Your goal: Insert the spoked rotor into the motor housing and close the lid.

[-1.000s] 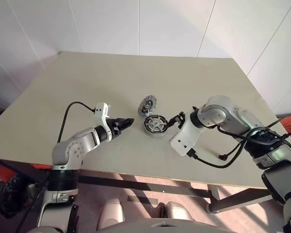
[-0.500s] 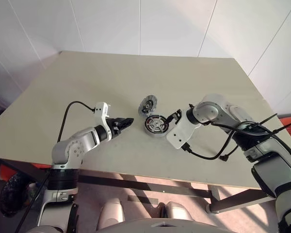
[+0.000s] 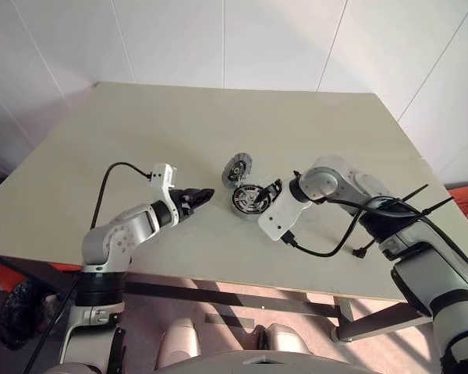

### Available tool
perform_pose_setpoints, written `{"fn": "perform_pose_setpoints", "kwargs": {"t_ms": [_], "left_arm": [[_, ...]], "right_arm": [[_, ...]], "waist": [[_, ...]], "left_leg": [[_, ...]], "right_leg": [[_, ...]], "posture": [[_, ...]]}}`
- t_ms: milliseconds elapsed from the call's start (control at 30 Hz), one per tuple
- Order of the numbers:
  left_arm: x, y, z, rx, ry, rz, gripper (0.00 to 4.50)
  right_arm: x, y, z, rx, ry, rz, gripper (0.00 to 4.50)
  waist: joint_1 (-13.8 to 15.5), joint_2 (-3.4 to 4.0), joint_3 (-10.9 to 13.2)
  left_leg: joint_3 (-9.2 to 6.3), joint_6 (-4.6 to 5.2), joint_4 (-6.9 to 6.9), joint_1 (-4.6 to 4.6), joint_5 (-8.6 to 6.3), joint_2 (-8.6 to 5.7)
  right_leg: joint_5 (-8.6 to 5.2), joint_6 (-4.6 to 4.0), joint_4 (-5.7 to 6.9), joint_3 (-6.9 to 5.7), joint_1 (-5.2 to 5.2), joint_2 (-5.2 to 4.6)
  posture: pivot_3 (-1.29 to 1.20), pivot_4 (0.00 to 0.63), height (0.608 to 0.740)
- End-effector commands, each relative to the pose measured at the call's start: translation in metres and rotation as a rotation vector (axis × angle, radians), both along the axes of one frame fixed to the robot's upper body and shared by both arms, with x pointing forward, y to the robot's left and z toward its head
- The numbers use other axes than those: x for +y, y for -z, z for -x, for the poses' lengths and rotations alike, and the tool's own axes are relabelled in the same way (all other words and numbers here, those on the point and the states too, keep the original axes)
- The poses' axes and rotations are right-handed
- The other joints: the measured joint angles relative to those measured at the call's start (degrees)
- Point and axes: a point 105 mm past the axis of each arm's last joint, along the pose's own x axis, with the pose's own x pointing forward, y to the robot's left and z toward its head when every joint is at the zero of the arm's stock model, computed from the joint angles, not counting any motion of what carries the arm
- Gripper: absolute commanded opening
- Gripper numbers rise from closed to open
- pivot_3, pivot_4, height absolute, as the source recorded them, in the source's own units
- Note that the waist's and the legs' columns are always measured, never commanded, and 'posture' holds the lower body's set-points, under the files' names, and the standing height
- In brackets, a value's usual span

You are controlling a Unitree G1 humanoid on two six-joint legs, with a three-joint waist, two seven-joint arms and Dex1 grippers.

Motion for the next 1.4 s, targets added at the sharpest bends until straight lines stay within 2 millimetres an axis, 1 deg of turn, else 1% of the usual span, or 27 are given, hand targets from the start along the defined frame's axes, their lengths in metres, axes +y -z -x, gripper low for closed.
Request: {"fn": "perform_pose_setpoints", "kwargs": {"t_ms": [33, 167, 433, 667, 1100, 1200, 1333, 1367, 1400], "left_arm": [[0.001, -0.014, 0.0, -0.05, 0.004, 0.005, 2.97], [0.0, -0.013, 0.0, -0.05, 0.005, 0.006, 2.97], [-0.002, -0.013, -0.001, -0.049, 0.01, 0.01, 2.97], [-0.003, -0.014, -0.003, -0.052, 0.016, 0.009, 2.97], [0.0, -0.014, -0.001, -0.051, 0.005, 0.009, 2.97], [0.0, -0.013, 0.0, -0.05, 0.003, 0.009, 2.97], [0.0, -0.013, 0.0, -0.05, 0.002, 0.011, 2.97], [0.0, -0.013, 0.0, -0.05, 0.003, 0.011, 2.97], [-0.001, -0.013, 0.0, -0.05, 0.003, 0.012, 2.97]], "right_arm": [[-0.001, -0.006, -0.004, -0.021, 0.0, 0.004, 3.0], [-0.007, -0.01, -0.003, -0.027, -0.001, 0.008, 3.0], [-0.018, -0.016, 0.005, -0.022, -0.009, 0.021, 3.0], [-0.012, -0.014, 0.003, -0.026, 0.002, 0.002, 3.0], [-0.011, -0.011, -0.001, -0.016, 0.01, 0.005, 3.0], [-0.01, -0.012, -0.002, -0.019, 0.01, 0.002, 2.42], [-0.01, -0.013, -0.003, -0.022, 0.011, 0.0, 1.04], [-0.011, -0.013, -0.003, -0.023, 0.012, 0.0, 0.75], [-0.011, -0.014, -0.003, -0.026, 0.014, -0.001, 0.75]], "waist": [[0.0, 0.0, 0.0], [0.0, 0.0, 0.0], [0.0, -0.02, 0.0], [-0.1, -0.02, 0.0], [-0.1, -0.02, 0.0], [-0.1, -0.02, 0.0], [-0.1, -0.02, 0.0], [-0.1, -0.02, 0.0], [-0.1, -0.02, 0.0]], "left_leg": [[0.0, 0.0, 0.0, 0.0, 0.0, 0.0], [0.0, -0.01, 0.0, 0.01, 0.0, 0.0], [0.0, 0.0, -0.02, -0.03, -0.01, 0.0], [0.01, 0.0, -0.02, -0.03, 0.0, 0.02], [0.0, 0.0, -0.03, -0.04, -0.01, 0.01], [0.0, 0.0, -0.03, -0.04, -0.01, 0.02], [0.01, 0.0, -0.03, -0.04, -0.01, 0.02], [0.01, 0.0, -0.03, -0.04, -0.01, 0.02], [0.01, 0.0, -0.03, -0.04, -0.01, 0.02]], "right_leg": [[0.0, 0.0, 0.0, 0.0, 0.0, 0.0], [0.0, 0.0, 0.0, 0.0, 0.01, 0.0], [0.0, 0.0, -0.05, 0.0, -0.02, 0.0], [0.0, 0.0, -0.04, 0.0, -0.03, 0.02], [0.0, 0.0, -0.05, 0.0, -0.03, 0.02], [0.0, 0.0, -0.05, 0.0, -0.04, 0.02], [0.0, 0.0, -0.04, 0.0, -0.04, 0.02], [0.0, 0.0, -0.05, 0.0, -0.04, 0.02], [0.0, 0.0, -0.05, 0.0, -0.04, 0.02]], "posture": [[0.0, 0.0, 0.74], [0.0, 0.0, 0.74], [0.0, 0.0, 0.74], [0.0, 0.0, 0.74], [0.0, 0.0, 0.74], [0.0, 0.0, 0.74], [0.0, 0.0, 0.74], [0.0, 0.0, 0.74], [0.0, 0.0, 0.74]]}}
